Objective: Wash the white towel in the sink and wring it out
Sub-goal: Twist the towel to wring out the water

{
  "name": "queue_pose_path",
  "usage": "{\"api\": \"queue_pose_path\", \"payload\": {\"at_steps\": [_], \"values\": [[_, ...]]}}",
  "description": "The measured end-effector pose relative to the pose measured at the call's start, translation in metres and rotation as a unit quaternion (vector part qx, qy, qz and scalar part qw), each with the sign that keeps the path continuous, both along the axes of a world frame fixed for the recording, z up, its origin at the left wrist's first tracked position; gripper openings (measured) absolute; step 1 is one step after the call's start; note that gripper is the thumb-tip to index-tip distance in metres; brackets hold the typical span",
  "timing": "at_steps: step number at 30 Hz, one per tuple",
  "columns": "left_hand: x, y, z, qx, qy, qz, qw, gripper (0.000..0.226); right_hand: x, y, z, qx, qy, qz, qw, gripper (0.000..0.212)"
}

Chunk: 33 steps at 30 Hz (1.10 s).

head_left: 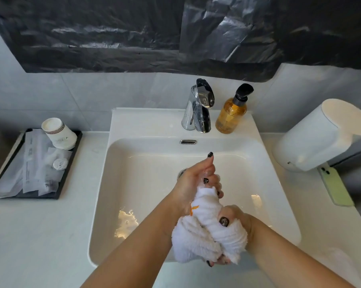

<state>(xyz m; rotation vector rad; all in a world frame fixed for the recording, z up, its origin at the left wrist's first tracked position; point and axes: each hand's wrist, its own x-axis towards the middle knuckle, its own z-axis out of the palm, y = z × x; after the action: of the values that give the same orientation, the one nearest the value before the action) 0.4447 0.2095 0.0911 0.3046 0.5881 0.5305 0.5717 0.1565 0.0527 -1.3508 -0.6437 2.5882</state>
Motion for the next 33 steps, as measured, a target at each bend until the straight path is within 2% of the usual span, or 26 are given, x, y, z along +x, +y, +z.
{"api": "queue_pose_path", "payload": {"at_steps": [2, 3, 4, 5, 7, 10, 15, 17, 19, 21, 24, 27, 30, 33], "values": [[0.002, 0.004, -0.002, 0.006, -0.001, -0.014, 1.0, 0.048, 0.004, -0.007, -0.017, -0.031, 0.092, -0.006, 0.995, 0.086], [0.002, 0.006, -0.004, -0.001, -0.007, -0.017, 1.0, 0.048, 0.003, -0.009, -0.022, -0.027, 0.109, -0.009, 0.994, 0.074], [0.002, 0.007, -0.007, -0.01, -0.015, -0.017, 1.0, 0.048, 0.002, -0.01, -0.024, -0.002, 0.084, -0.034, 0.996, 0.053], [0.002, 0.008, -0.011, -0.021, -0.029, -0.017, 0.999, 0.049, 0.002, -0.011, -0.025, -0.008, 0.113, -0.046, 0.992, 0.04], [0.001, 0.01, -0.019, -0.026, -0.069, -0.017, 0.997, 0.048, -0.001, -0.011, -0.004, 0.037, 0.169, -0.084, 0.981, 0.032], [-0.001, 0.011, -0.027, -0.006, -0.118, -0.021, 0.993, 0.047, -0.001, -0.014, 0.011, 0.068, 0.115, -0.131, 0.982, 0.03], [-0.005, 0.012, -0.032, -0.016, -0.132, 0.019, 0.991, 0.047, -0.002, -0.008, 0.017, 0.115, 0.141, -0.087, 0.979, 0.039], [-0.009, 0.013, -0.034, -0.032, -0.088, 0.05, 0.994, 0.046, -0.012, -0.003, 0.021, 0.049, 0.148, -0.052, 0.986, 0.037], [-0.019, 0.014, -0.032, -0.031, -0.024, 0.068, 0.997, 0.036, -0.023, -0.003, 0.028, 0.02, 0.076, -0.009, 0.997, 0.043], [-0.032, 0.01, -0.027, 0.011, 0.073, 0.089, 0.993, 0.024, -0.028, -0.006, 0.037, 0.037, 0.036, -0.016, 0.999, 0.047], [-0.049, 0.003, -0.015, 0.106, 0.191, 0.148, 0.965, 0.018, -0.037, -0.01, 0.053, 0.077, -0.022, -0.036, 0.996, 0.045], [-0.055, -0.015, 0.003, 0.14, 0.222, 0.242, 0.934, 0.011, -0.034, -0.023, 0.07, 0.146, -0.079, -0.026, 0.986, 0.052], [-0.057, -0.037, 0.021, 0.142, 0.224, 0.321, 0.909, 0.022, -0.028, -0.035, 0.088, 0.258, -0.2, -0.008, 0.945, 0.058], [-0.063, -0.064, 0.031, 0.132, 0.246, 0.396, 0.875, 0.021, -0.014, -0.04, 0.095, 0.324, -0.276, -0.104, 0.899, 0.066]]}}
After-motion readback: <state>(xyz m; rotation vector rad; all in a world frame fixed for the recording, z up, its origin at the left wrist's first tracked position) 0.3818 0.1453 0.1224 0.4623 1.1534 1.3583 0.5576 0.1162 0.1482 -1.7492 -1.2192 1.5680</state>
